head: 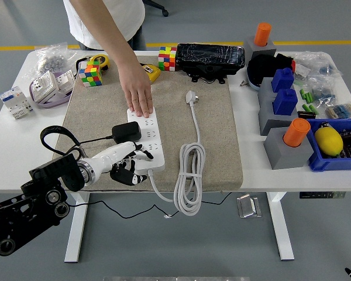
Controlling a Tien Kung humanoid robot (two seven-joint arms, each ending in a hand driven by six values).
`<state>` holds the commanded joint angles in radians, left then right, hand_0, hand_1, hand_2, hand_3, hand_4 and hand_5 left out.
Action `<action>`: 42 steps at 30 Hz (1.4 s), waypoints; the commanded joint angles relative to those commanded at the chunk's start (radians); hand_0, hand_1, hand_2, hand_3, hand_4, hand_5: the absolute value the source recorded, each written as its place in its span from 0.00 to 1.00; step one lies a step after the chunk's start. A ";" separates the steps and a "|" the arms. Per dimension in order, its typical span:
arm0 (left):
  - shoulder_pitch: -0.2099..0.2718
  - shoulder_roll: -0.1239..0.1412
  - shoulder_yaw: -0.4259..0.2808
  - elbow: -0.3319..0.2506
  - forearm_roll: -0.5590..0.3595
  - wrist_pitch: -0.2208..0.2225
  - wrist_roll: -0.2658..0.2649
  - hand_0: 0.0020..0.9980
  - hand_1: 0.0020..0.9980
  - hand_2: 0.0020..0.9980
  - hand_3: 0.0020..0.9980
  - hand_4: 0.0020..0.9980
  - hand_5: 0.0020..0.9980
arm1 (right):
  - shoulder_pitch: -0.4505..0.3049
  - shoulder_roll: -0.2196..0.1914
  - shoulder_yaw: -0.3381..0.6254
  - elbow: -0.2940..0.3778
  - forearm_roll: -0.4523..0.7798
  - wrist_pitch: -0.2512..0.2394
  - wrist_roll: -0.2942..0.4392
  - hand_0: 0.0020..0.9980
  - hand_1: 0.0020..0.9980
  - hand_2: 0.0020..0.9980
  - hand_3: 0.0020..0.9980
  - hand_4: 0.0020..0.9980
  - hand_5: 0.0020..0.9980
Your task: Put the plug near the board,insert it into the board,press the button,pull the plug out
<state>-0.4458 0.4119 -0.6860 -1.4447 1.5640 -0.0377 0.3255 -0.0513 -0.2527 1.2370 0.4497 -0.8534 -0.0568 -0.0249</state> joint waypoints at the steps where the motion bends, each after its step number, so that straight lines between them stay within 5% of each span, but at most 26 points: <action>1: -0.001 0.000 0.001 0.002 0.000 0.000 0.000 0.11 0.04 0.19 0.74 0.73 0.06 | 0.000 0.000 0.000 0.000 0.000 0.000 0.000 0.58 0.66 0.62 0.56 0.96 0.57; 20: -0.012 -0.014 0.022 0.064 0.016 0.016 -0.003 0.11 0.04 0.18 0.77 0.73 0.07 | 0.001 -0.001 -0.001 0.000 0.000 0.000 -0.001 0.58 0.66 0.62 0.56 0.96 0.57; 40: -0.007 -0.012 0.025 0.057 0.016 0.012 -0.001 0.11 0.04 0.18 0.78 0.72 0.05 | 0.000 -0.001 0.001 0.001 0.000 0.000 0.000 0.58 0.66 0.62 0.56 0.96 0.57; 42: -0.004 -0.008 0.014 0.037 0.008 0.013 -0.007 0.11 0.04 0.18 0.72 0.72 0.05 | 0.000 -0.001 0.000 0.001 0.000 0.001 0.000 0.58 0.66 0.62 0.56 0.96 0.57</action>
<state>-0.4494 0.4037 -0.6723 -1.4080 1.5724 -0.0246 0.3186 -0.0514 -0.2536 1.2375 0.4503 -0.8533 -0.0561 -0.0250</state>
